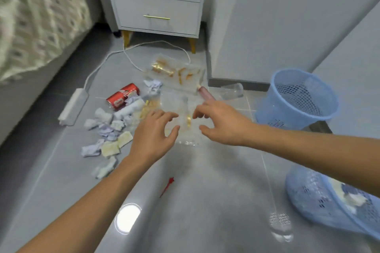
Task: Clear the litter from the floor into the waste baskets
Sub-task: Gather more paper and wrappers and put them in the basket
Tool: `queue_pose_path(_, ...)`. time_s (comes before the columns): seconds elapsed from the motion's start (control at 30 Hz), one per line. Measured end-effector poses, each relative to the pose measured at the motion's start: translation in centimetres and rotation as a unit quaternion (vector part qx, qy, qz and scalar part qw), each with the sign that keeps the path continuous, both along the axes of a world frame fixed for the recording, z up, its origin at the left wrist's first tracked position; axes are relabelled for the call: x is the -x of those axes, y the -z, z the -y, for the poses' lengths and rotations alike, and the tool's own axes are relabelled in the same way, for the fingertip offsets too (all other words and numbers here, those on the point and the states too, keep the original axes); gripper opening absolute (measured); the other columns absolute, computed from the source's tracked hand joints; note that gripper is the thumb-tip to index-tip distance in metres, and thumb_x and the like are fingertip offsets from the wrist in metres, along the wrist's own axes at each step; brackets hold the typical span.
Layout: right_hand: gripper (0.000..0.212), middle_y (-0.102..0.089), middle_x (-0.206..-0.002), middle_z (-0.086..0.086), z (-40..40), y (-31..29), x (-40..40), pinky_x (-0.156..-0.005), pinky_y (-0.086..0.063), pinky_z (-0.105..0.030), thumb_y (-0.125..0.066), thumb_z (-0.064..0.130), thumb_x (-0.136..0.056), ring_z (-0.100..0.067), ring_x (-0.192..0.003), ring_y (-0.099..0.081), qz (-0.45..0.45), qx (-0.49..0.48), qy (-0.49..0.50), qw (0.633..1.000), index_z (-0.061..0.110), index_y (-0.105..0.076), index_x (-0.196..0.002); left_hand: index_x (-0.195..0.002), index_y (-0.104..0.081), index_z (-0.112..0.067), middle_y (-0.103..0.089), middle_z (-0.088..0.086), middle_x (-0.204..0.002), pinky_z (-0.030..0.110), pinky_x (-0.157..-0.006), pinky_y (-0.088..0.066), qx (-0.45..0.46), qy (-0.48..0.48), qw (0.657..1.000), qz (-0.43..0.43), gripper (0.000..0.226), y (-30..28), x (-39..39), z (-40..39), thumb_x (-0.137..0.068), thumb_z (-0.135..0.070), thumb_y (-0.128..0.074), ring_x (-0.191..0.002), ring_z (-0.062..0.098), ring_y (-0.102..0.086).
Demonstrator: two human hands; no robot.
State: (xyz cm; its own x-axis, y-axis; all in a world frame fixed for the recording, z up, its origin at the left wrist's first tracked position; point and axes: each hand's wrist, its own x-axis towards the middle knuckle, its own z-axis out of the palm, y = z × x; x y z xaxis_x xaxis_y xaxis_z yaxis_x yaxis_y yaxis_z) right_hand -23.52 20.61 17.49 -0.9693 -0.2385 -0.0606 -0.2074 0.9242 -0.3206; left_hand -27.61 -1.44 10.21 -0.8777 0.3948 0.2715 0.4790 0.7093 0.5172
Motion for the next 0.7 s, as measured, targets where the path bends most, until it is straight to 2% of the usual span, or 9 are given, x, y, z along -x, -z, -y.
queue_pose_path(0.07, 0.029, -0.06, -0.118, 0.003, 2.7, 0.5, 1.9, -0.091, -0.051, -0.038, -0.064, 0.032, -0.091, -0.017, -0.109, -0.056, 0.038, -0.031, -0.045, 0.998, 0.026, -0.062, -0.119, -0.123, -0.067, -0.031, -0.067, -0.011, -0.107, 0.037, -0.082, -0.051, 0.006, -0.043, 0.999, 0.017, 0.032, 0.6, 0.7, 3.1, -0.092, -0.041, -0.066, -0.109, 0.017, -0.055)
queue_pose_path(0.2, 0.034, -0.059, -0.117, 0.0, 8.5, 3.8, 5.4, -0.091, -0.051, -0.044, -0.063, 0.033, -0.091, -0.024, -0.111, -0.057, 0.056, -0.043, -0.095, 0.993, 0.024, -0.06, -0.123, -0.122, -0.067, -0.031, -0.067, -0.009, -0.109, 0.039, -0.084, -0.05, 0.005, -0.114, 0.993, 0.043, 0.034, 2.2, 1.7, 8.9, -0.089, -0.039, -0.069, -0.11, 0.02, -0.055)
queue_pose_path(0.33, 0.038, -0.056, -0.123, 0.0, 14.6, 9.1, 6.9, -0.093, -0.051, -0.044, -0.063, 0.032, -0.091, -0.024, -0.119, -0.052, 0.055, 0.002, -0.1, 0.993, 0.025, -0.057, -0.128, -0.121, -0.066, -0.032, -0.065, -0.01, -0.114, 0.037, -0.083, -0.047, 0.028, -0.181, 0.98, 0.075, 0.033, 5.2, 2.0, 14.4, -0.089, -0.036, -0.067, -0.116, 0.019, -0.052)
queue_pose_path(0.5, 0.05, -0.053, -0.131, -0.002, 20.2, 16.3, 7.8, -0.097, -0.049, -0.046, -0.064, 0.023, -0.086, -0.029, -0.124, -0.049, 0.083, 0.021, -0.131, 0.988, 0.023, -0.054, -0.135, -0.122, -0.065, -0.033, -0.063, -0.01, -0.113, 0.036, -0.08, -0.052, 0.057, -0.23, 0.964, 0.124, 0.035, 10.5, 0.0, 18.6, -0.088, -0.038, -0.066, -0.115, 0.019, -0.055)
queue_pose_path(0.6, 0.062, -0.046, -0.142, -0.002, 22.7, 19.4, 8.8, -0.099, -0.049, -0.047, -0.061, 0.012, -0.085, -0.03, -0.13, -0.041, 0.082, 0.026, -0.148, 0.985, 0.024, -0.048, -0.144, -0.129, -0.061, -0.036, -0.056, -0.01, -0.126, 0.037, -0.086, -0.053, 0.071, -0.233, 0.958, 0.152, 0.044, 13.4, -1.7, 19.1, -0.087, -0.049, -0.066, -0.12, 0.018, -0.052)
queue_pose_path(0.7, 0.073, -0.037, -0.156, -0.001, 24.4, 21.6, 10.2, -0.105, -0.046, -0.048, -0.06, 0.005, -0.085, -0.031, -0.138, -0.033, 0.075, 0.007, -0.176, 0.981, 0.027, -0.04, -0.152, -0.13, -0.058, -0.037, -0.052, -0.01, -0.123, 0.038, -0.086, -0.052, 0.082, -0.219, 0.958, 0.164, 0.05, 15.6, -2.5, 19.0, -0.084, -0.056, -0.065, -0.116, 0.018, -0.05)
